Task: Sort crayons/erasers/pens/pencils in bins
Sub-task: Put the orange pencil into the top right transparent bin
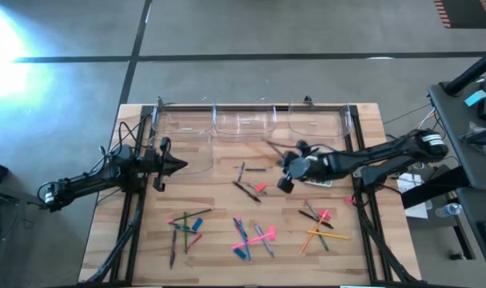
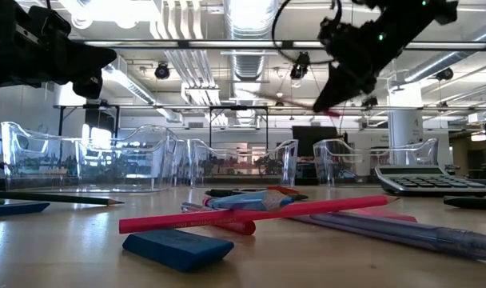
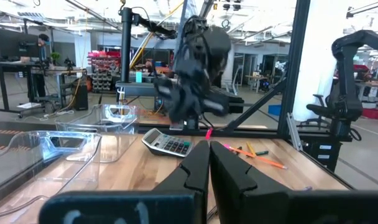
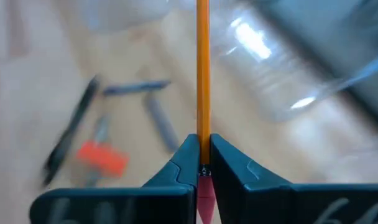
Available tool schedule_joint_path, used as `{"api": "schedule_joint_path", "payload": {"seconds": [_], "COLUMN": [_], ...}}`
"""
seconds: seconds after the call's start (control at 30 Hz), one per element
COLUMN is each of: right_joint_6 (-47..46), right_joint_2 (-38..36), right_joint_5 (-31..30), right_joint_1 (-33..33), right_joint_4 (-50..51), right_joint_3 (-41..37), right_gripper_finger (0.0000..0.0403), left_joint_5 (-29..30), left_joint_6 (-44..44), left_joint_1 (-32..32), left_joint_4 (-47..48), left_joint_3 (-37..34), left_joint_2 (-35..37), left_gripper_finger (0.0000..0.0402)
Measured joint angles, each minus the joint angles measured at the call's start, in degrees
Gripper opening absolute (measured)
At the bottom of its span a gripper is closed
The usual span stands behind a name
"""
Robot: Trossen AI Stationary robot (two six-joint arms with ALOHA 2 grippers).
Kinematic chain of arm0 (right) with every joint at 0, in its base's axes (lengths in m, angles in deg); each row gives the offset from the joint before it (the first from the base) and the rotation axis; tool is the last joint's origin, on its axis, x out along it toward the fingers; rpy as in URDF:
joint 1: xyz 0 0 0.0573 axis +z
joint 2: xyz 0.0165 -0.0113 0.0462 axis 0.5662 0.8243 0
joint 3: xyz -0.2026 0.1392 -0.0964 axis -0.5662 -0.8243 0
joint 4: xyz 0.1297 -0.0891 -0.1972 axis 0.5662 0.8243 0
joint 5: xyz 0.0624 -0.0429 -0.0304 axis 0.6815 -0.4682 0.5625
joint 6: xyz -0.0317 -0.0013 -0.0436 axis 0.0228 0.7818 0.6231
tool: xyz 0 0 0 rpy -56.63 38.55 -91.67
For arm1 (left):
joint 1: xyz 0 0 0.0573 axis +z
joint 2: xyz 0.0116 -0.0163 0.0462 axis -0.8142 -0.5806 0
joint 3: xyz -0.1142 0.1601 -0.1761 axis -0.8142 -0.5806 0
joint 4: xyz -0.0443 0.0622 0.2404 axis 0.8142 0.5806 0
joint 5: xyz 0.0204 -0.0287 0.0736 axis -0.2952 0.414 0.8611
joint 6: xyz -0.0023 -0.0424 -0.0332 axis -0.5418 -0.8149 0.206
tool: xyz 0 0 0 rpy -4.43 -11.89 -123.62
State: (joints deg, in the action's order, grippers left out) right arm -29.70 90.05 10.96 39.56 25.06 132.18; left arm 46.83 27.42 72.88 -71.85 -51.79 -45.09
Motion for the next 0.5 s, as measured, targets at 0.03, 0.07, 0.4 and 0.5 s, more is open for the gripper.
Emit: {"api": "schedule_joint_path", "payload": {"seconds": [0.03, 0.07, 0.4, 0.5], "right_joint_6": [0.33, 0.59, 6.26, 10.52], "right_joint_2": [-1.55, -3.09, -13.56, -13.89], "right_joint_5": [-2.2, -4.01, -8.39, -5.73], "right_joint_1": [-0.44, -1.04, -17.62, -24.26], "right_joint_4": [0.42, 1.12, 16.49, 21.3], "right_joint_3": [0.0, 0.0, 0.0, 0.0], "right_gripper_finger": [0.0018, 0.0018, 0.0018, 0.0018], "left_joint_5": [0.0, 0.0, 0.0, 0.0], "left_joint_6": [0.0, -0.02, -0.19, -0.19], "left_joint_1": [0.0, 0.0, 0.0, 0.0], "left_joint_4": [-0.02, 0.0, -0.02, -0.03], "left_joint_3": [0.0, 0.02, 0.01, 0.01], "left_joint_2": [0.0, 0.0, 0.0, 0.0], "left_gripper_finger": [0.0, 0.0, 0.0, 0.0]}}
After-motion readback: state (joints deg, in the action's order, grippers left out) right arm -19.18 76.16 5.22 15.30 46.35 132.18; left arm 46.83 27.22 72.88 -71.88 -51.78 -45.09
